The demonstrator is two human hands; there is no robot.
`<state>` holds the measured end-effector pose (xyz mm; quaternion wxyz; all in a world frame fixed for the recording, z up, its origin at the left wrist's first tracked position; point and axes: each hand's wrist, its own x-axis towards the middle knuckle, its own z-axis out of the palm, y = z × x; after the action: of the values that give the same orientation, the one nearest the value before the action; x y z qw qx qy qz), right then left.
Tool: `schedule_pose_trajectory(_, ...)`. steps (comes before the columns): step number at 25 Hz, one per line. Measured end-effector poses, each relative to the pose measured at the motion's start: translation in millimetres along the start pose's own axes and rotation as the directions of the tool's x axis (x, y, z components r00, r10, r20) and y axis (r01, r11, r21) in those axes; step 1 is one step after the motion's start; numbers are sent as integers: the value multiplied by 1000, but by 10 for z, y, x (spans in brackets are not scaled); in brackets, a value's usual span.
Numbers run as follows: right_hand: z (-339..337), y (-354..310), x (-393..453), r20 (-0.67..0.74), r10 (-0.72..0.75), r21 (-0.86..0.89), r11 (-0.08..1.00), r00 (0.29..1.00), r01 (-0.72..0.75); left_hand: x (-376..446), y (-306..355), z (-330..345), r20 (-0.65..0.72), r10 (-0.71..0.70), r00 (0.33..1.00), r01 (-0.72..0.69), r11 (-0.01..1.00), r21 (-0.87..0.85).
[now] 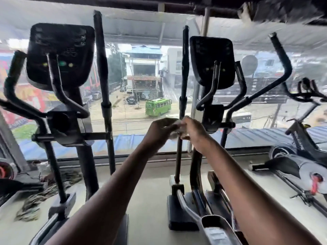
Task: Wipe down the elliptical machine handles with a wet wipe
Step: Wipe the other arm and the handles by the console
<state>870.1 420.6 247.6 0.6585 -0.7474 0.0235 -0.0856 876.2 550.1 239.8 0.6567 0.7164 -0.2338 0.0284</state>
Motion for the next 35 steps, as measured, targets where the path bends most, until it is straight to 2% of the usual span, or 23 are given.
schedule_pose_trajectory(1, 10, -51, 315, -41, -18, -65, 998, 999, 16, 357, -81, -88, 8, 4, 1000, -4, 999, -54)
schedule_pose_trajectory(3, -25, -145, 912, -151, -171, -347, 931, 974, 110, 1075, -156, -195, -33, 17, 999, -20, 995, -98)
schedule_pose_trajectory(4, -83, -213, 1183, -244, -310, -506, 849, 919, 152, 1429, -156, -221, -67, -3, 998, -6, 989, -147)
schedule_pose_trajectory(5, -154, -299, 1429, -317, -478, -619, 758, 819, 203, 1764, -138, -223, -94, -37, 995, 14, 973, -230)
schedule_pose_trajectory(6, -207, -413, 1640, -315, -647, -700, 652, 694, 291, 2078, -109, -211, -99, -67, 993, 33, 950, -310)
schedule_pose_trajectory(7, -246, -494, 1836, -246, -758, -741, 548, 604, 387, 2324, -63, -197, -78, -84, 993, 49, 925, -376)
schedule_pose_trajectory(8, -260, -581, 2008, -153, -812, -751, 466, 563, 468, 2528, -12, -194, -24, -88, 996, 70, 904, -423)
schedule_pose_trajectory(10, -316, -722, 2495, -18, -838, -720, 389, 546, 574, 3016, 58, -176, 98, -62, 993, 103, 856, -506)
schedule_pose_trajectory(12, -483, -904, 3005, -41, -861, -677, 398, 508, 619, 3513, 164, -129, 133, 9, 991, 66, 834, -548)
schedule_pose_trajectory(15, -901, -1252, 3713, -94, -860, -603, 450, 502, 659, 4227, 332, -17, -2, 168, 986, -149, 872, -467)
schedule_pose_trajectory(18, -1271, -1593, 4369, -161, -871, -602, 459, 464, 653, 4915, 487, 5, -206, 223, 953, -285, 889, -358)
schedule_pose_trajectory(21, -1462, -1916, 5079, -155, -908, -691, 381, 389, 614, 5602, 494, 41, -312, 169, 935, -283, 885, -370)
schedule_pose_trajectory(23, -1456, -2059, 5419, -96, -932, -719, 308, 350, 623, 5941, 471, 83, -335, 140, 932, -264, 895, -360)
schedule_pose_trajectory(26, -1451, -1980, 5604, 82, -897, -730, 243, 435, 639, 6221, 473, 145, -263, 107, 959, -215, 878, -428)
schedule_pose_trajectory(27, -1457, -1925, 5608, 164, -884, -726, 192, 437, 660, 6295, 479, 139, -228, 113, 967, -208, 867, -453)
schedule_pose_trajectory(30, -1447, -1988, 5683, 297, -884, -740, 26, 361, 672, 6494, 438, 111, -169, 146, 975, -212, 844, -493)
schedule_pose_trajectory(32, -1380, -2251, 5890, 253, -895, -779, 36, 367, 626, 6592, 411, 129, -151, 158, 976, -214, 833, -510)
schedule_pose_trajectory(35, -1235, -2596, 6191, 123, -887, -849, 137, 444, 510, 6758, 382, 94, -109, 156, 982, -191, 809, -557)
